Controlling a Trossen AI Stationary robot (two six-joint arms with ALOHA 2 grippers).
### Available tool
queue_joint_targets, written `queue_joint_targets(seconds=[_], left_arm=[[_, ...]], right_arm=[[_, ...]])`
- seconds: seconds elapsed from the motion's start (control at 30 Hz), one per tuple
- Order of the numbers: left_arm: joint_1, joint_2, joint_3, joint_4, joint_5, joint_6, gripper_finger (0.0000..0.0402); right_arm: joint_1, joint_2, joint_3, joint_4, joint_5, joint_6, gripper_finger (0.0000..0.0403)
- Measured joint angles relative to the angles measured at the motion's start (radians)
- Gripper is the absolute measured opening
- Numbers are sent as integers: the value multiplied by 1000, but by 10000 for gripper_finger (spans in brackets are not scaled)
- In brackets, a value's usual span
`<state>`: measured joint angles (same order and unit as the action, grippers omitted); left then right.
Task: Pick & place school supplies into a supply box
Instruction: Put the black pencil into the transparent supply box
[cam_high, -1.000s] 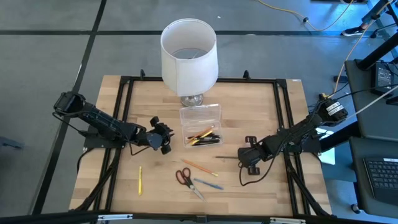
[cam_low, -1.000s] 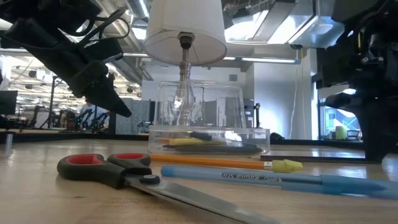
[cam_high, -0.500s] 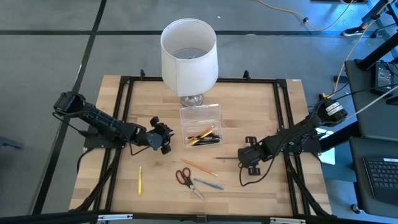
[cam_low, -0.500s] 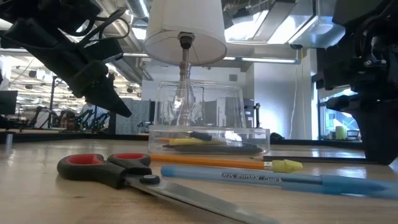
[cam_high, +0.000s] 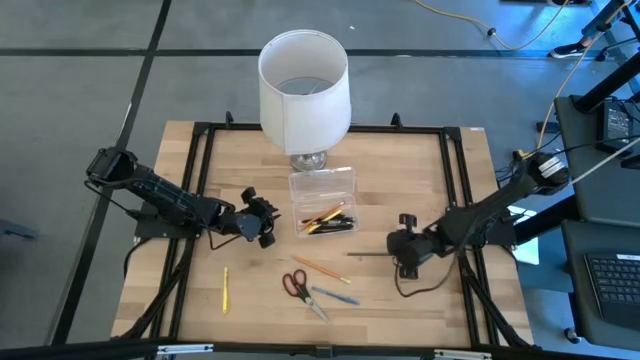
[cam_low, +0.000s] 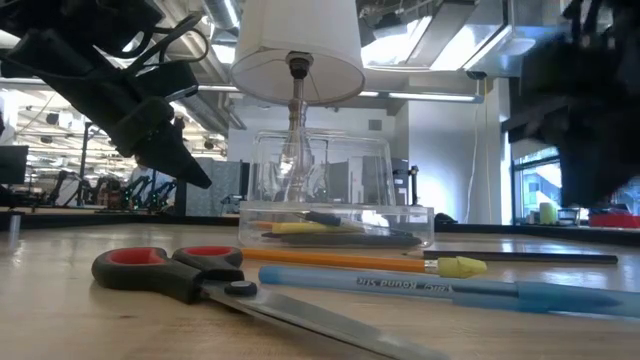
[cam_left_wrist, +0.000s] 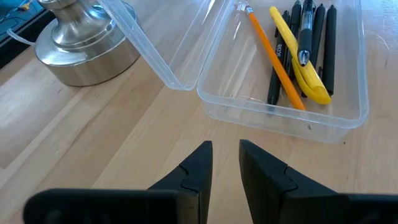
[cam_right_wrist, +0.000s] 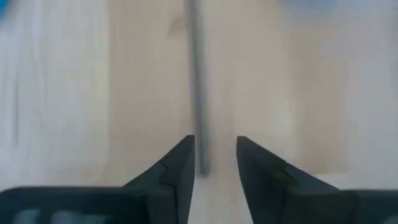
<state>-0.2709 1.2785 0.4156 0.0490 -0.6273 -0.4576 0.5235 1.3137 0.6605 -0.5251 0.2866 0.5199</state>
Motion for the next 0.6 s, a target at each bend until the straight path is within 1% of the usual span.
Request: queue_joint_targets(seconds=[0.1,0.17,0.3,0.47,0.6], left_arm=[[0,0,0,0,0,0,72],[0,0,0,0,0,0,72],[0,0,0,0,0,0,72],[0,0,0,0,1,-2,72],[0,0,0,0,12,-3,72]], right_arm=[[77,-60,-37,90,234,25,122],[121,-80,-90,182,306,23,122],[162,-82,-216,442,322,-2,122],[163,-52,-393,852,323,-107,122],[163,-47,-502,1049,316,-160,122]])
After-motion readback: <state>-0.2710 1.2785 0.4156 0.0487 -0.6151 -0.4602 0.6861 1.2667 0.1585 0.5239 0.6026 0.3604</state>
